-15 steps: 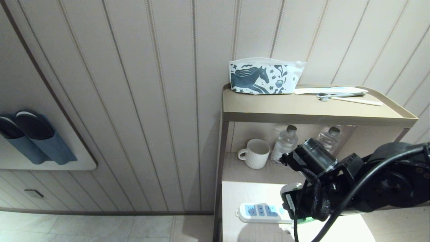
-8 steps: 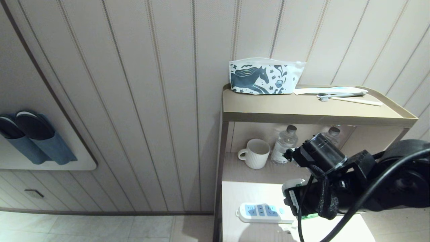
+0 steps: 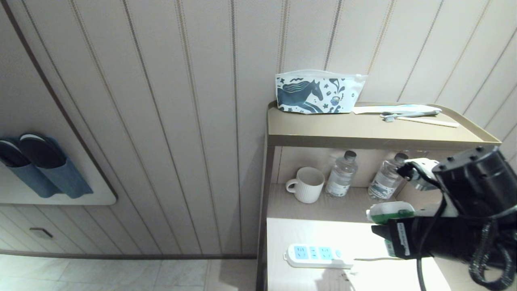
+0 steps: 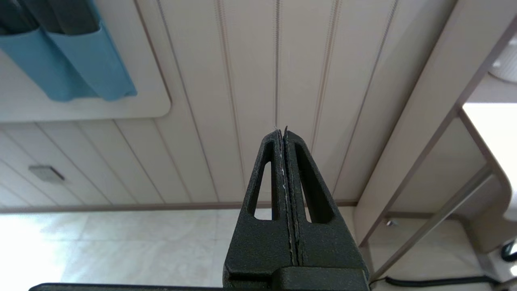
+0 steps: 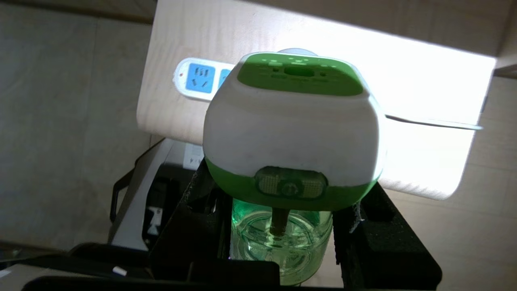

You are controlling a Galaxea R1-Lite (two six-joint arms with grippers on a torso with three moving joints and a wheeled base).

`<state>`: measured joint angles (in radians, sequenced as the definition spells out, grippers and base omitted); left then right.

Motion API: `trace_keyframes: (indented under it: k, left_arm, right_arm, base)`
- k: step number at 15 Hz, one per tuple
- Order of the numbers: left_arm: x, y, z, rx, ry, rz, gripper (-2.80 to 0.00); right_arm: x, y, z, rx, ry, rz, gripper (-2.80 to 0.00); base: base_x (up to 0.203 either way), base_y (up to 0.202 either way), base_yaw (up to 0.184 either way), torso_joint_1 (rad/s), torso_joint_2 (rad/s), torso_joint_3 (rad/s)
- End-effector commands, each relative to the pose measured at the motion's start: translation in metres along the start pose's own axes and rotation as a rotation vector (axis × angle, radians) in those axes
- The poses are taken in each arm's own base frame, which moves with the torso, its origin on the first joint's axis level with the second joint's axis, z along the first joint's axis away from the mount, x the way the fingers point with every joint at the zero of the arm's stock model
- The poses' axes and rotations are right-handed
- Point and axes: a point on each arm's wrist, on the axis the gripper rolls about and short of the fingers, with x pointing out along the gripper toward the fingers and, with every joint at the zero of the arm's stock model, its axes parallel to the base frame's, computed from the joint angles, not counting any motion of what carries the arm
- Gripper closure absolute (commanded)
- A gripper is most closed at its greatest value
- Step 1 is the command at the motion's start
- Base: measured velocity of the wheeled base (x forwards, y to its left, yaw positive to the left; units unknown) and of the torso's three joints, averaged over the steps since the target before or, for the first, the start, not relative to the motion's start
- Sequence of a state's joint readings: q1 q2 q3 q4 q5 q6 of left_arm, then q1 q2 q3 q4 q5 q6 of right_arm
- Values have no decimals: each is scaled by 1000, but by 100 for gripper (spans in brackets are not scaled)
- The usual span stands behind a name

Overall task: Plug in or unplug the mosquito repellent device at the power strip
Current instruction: Place the mosquito repellent liquid on the table

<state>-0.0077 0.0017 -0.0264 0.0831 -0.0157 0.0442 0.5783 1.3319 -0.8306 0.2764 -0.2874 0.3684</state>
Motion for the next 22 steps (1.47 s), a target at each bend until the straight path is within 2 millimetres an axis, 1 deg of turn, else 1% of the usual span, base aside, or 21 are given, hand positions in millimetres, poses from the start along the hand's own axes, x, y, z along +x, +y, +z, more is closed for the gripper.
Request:
trace_keyframes:
  k: [1, 3, 4, 6, 9, 12, 22]
  left_arm:
    - [0, 0, 0, -22, 1, 0, 0]
    - [0, 0, 0, -23, 1, 0, 0]
    - [0, 0, 0, -24, 0, 0, 0]
    - [0, 0, 0, -26, 0, 0, 0]
    - [0, 0, 0, -24, 0, 0, 0]
    - [0, 0, 0, -24, 1, 0, 0]
    - [0, 0, 0, -24, 1, 0, 0]
  right_arm:
    - [-24, -17, -17, 14, -153, -17, 0]
    - [-29, -26, -27, -32, -290, -145, 0]
    - [-31, -29, -29, -19, -354, -205, 0]
    - [-42, -36, -33, 11, -415, -245, 0]
    - [-67, -52, -38, 60, -497, -279, 0]
    - [-80, -58, -40, 19, -438, -289, 0]
    - [-81, -57, -39, 19, -441, -284, 0]
  base:
    - [0, 0, 0, 0, 0, 0]
    - [0, 0, 0, 0, 0, 0]
    - [0, 0, 0, 0, 0, 0]
    - [0, 0, 0, 0, 0, 0]
    - [0, 0, 0, 0, 0, 0]
    - [0, 0, 0, 0, 0, 0]
    - [0, 0, 0, 0, 0, 0]
